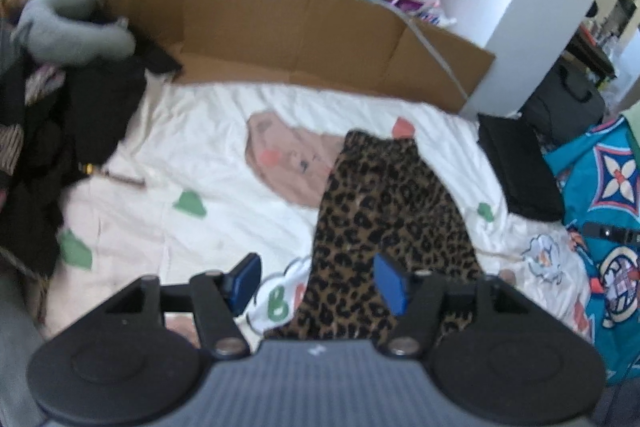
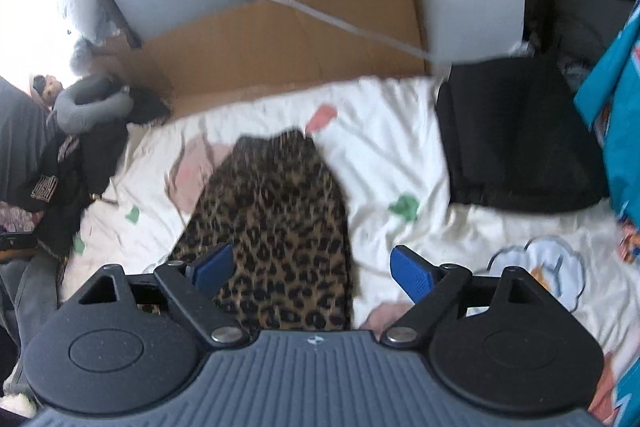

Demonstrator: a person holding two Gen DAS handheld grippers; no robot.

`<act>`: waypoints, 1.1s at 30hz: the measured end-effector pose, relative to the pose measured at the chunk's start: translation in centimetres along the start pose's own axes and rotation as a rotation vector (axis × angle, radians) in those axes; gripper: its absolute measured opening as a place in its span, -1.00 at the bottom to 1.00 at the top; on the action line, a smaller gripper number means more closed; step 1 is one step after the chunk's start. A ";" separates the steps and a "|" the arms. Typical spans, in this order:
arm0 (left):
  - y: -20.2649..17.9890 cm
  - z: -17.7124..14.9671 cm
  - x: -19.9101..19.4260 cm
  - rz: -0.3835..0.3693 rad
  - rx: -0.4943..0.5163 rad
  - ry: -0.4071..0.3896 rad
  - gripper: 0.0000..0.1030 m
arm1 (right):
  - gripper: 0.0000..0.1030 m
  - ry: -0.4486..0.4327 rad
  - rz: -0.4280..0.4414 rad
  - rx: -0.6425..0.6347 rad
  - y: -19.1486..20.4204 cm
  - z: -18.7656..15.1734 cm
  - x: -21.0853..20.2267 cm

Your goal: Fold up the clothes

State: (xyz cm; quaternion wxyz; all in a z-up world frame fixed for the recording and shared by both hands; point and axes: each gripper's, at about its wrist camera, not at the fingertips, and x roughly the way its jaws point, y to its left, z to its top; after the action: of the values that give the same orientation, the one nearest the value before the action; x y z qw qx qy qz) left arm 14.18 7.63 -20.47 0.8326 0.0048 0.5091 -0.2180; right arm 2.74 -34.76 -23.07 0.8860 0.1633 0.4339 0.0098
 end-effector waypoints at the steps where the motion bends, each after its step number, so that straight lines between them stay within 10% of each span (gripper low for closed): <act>1: 0.2 -0.7 0.4 0.004 0.001 0.009 0.26 | 0.74 0.004 0.008 0.020 -0.4 -0.3 0.5; 13: 5.9 -6.0 5.8 -0.086 -0.258 0.028 0.04 | 0.57 0.073 0.029 0.113 -4.2 -3.8 5.6; 33: 6.8 -9.9 10.6 -0.113 -0.342 0.092 -0.12 | 0.06 0.193 0.169 0.235 -6.8 -9.5 11.4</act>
State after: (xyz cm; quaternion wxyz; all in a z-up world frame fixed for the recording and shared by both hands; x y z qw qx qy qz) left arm 12.37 12.30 -35.72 0.7836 -0.1555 0.5756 -0.1743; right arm 1.67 -36.73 -39.30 0.8111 0.2998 0.4998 0.0490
